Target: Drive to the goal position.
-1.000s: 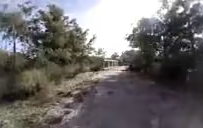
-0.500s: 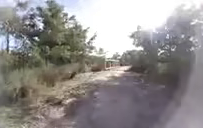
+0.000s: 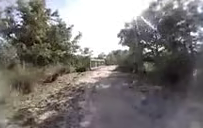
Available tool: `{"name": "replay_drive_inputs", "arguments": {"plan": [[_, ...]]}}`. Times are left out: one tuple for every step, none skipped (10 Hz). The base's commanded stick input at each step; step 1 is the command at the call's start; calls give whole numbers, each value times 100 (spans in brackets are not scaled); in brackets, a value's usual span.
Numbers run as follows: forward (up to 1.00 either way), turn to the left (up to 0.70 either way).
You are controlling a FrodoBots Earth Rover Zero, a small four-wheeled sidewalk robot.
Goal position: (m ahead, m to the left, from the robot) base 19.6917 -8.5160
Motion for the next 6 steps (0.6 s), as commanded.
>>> {"name": "replay_drive_inputs", "arguments": {"plan": [[85,0],[85,0],[85,0],[85,0],[85,0],[85,0]]}}
